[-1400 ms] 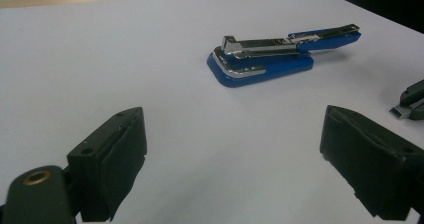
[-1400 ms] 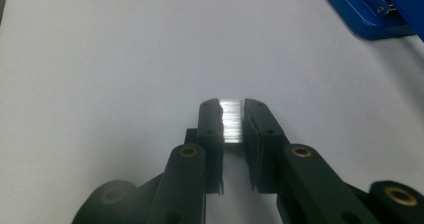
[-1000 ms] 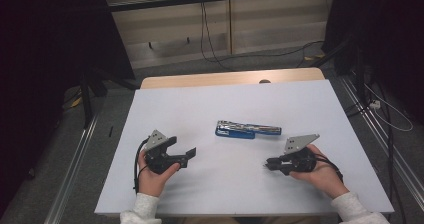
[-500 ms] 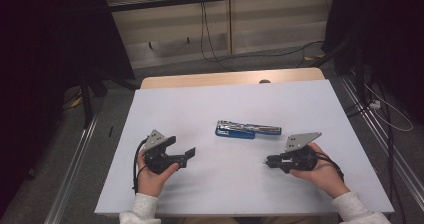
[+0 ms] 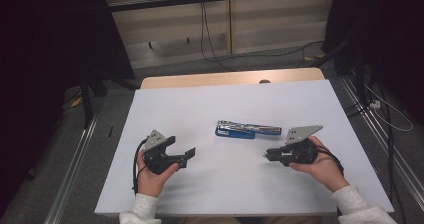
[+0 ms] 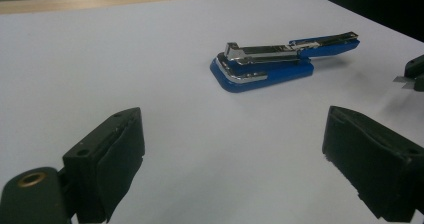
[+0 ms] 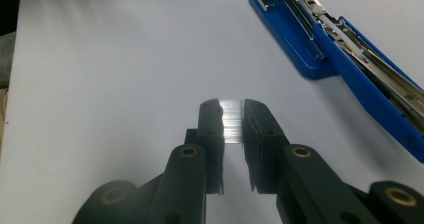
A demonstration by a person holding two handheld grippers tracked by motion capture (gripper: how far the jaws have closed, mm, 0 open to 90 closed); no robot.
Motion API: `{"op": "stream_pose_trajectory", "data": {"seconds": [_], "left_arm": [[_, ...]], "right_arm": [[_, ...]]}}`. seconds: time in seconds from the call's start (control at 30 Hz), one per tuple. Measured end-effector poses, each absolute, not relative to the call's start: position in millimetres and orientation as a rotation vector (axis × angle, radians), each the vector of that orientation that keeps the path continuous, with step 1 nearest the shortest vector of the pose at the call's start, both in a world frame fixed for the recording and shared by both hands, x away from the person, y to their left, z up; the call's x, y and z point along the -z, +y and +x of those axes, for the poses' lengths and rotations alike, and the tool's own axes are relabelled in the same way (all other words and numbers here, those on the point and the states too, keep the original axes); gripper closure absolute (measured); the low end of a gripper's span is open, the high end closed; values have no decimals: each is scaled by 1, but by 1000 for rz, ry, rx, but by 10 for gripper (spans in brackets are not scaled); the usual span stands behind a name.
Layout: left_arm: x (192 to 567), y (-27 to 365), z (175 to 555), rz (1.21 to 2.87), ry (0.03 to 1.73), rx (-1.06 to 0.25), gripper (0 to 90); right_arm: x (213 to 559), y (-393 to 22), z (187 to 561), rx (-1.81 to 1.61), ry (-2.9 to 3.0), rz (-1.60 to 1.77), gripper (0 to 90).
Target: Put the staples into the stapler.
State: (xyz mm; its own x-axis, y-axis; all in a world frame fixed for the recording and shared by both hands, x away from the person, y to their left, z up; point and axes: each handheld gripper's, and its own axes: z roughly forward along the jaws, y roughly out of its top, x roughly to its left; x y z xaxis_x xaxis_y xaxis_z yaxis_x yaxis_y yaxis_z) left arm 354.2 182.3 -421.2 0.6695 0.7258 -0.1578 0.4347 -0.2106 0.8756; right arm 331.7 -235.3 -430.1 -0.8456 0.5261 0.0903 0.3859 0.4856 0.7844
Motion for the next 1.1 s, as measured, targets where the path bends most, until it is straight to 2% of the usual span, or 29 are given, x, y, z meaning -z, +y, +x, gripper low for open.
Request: {"op": "stream_pose_trajectory", "data": {"seconds": [1.1], "left_arm": [[423,189,353,1847,921,-321,69]], "right_arm": [[394,-216,378,-1282,2552,751,791]]}}
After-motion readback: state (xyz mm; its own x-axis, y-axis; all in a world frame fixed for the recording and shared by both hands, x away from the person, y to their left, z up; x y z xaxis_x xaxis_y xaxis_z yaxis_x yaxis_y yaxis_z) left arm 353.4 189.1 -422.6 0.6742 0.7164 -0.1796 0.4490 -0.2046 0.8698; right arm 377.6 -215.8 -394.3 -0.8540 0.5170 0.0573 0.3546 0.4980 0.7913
